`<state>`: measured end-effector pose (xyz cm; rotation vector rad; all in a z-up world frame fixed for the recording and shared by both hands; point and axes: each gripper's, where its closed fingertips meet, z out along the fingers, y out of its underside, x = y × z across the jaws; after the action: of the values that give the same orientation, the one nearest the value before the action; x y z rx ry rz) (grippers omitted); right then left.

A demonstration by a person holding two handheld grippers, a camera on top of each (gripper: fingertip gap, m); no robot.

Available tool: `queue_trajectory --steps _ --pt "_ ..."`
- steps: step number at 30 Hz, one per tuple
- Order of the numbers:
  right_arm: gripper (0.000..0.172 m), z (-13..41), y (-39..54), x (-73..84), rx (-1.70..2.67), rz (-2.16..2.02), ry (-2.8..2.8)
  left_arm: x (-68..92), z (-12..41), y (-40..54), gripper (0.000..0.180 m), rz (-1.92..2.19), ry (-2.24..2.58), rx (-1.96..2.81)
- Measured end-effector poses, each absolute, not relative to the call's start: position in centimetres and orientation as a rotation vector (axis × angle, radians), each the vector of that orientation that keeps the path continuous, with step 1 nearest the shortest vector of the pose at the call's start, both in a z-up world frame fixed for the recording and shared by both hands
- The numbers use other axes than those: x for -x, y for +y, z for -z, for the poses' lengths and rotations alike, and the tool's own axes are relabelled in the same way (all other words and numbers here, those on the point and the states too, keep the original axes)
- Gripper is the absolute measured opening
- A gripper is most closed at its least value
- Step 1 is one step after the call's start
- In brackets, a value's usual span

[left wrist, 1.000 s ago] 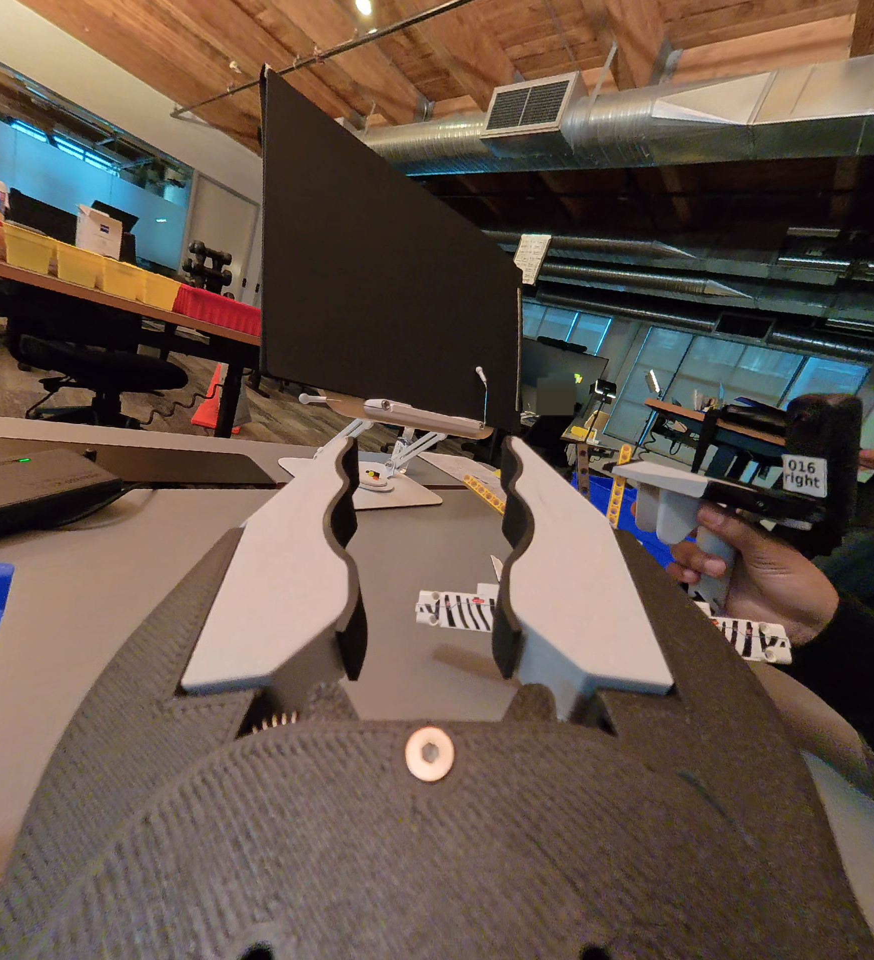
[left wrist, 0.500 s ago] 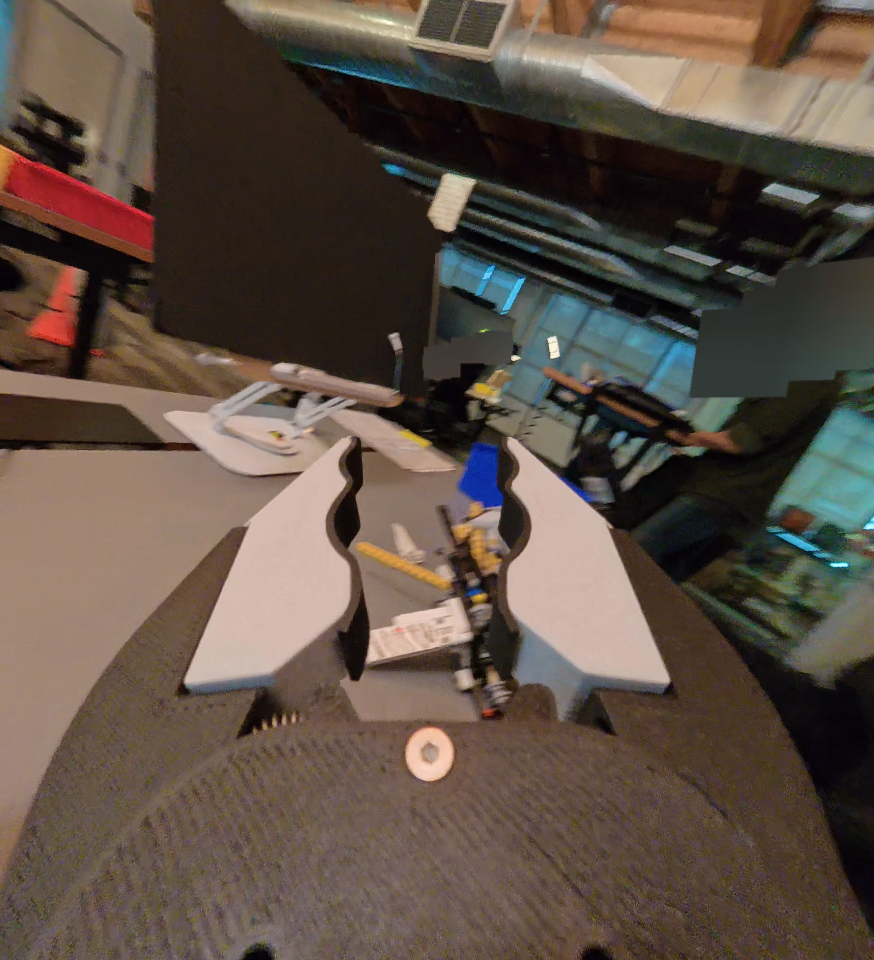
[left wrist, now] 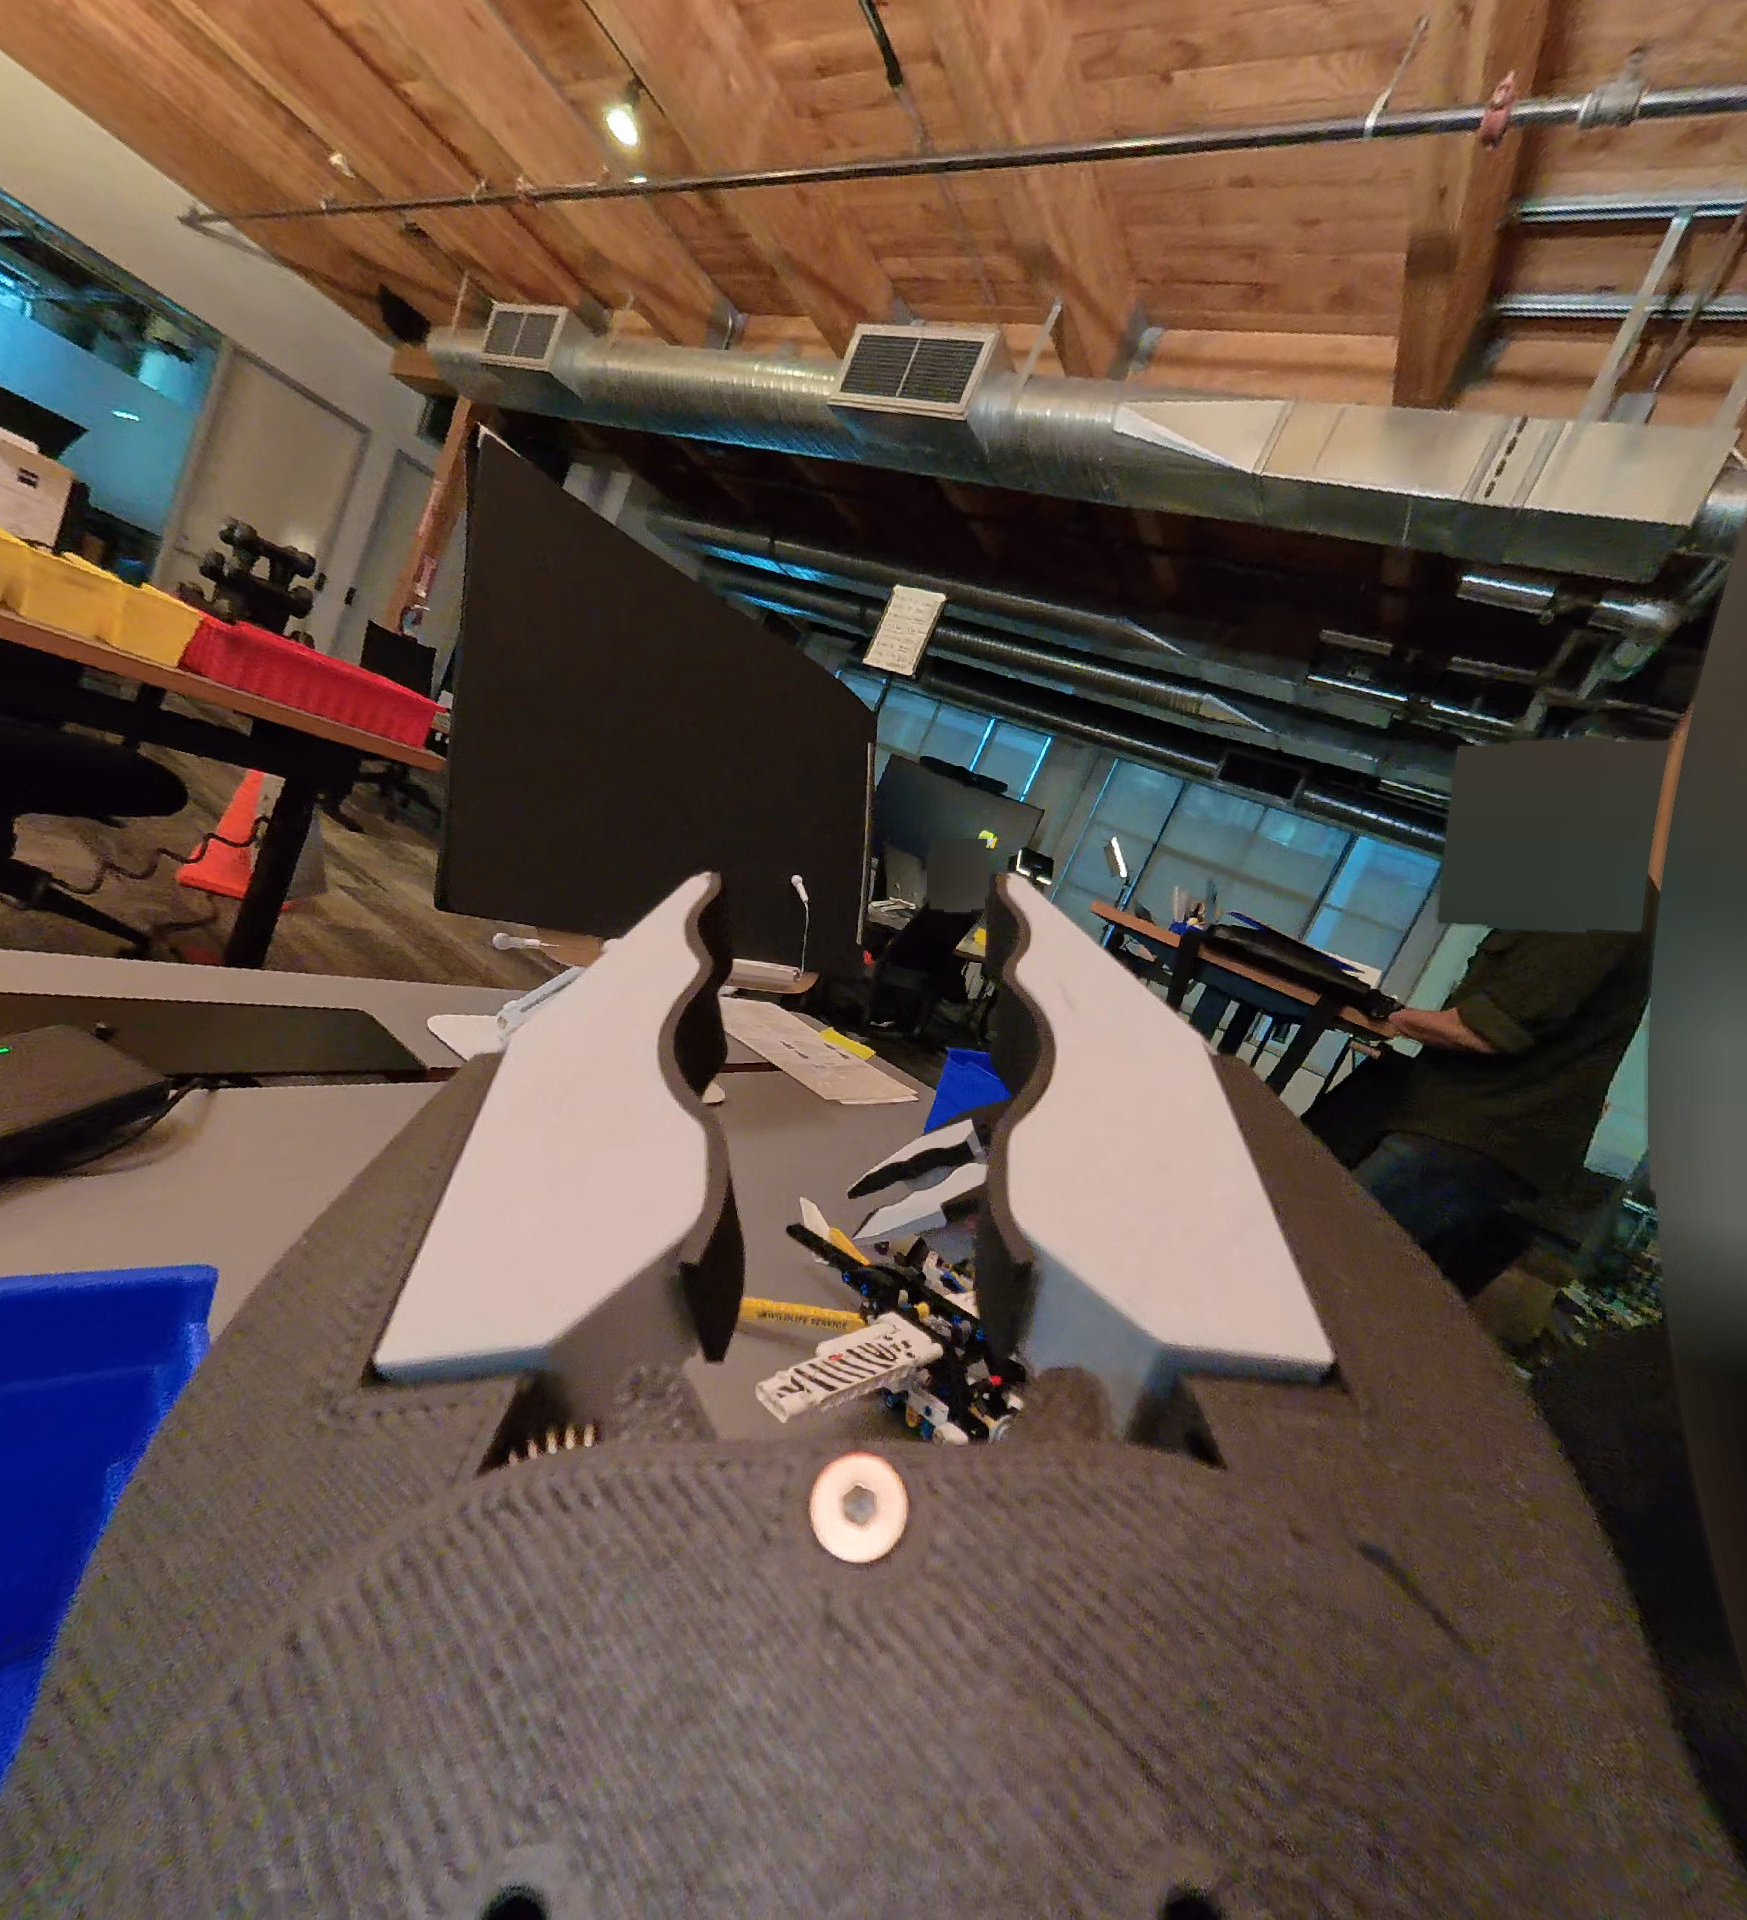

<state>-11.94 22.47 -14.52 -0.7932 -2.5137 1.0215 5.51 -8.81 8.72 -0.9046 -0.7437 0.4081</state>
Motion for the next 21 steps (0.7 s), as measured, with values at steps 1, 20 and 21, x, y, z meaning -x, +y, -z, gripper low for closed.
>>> queue_trajectory --steps 1,20,21 --pt "0.044 14.6 23.2 12.3 0.764 -0.921 -2.505 -5.5 -8.7 -8.7 0.047 -0.405 -0.743 0.907" --pt "0.026 16.0 -5.9 -14.3 -0.210 -1.293 -2.950 -5.6 -8.9 -9.6 0.045 -0.433 -0.750 0.873" --pt "0.026 16.4 -6.4 -14.5 -0.211 -1.286 -2.969 -5.7 -9.0 -9.9 0.045 -0.433 -0.747 0.862"
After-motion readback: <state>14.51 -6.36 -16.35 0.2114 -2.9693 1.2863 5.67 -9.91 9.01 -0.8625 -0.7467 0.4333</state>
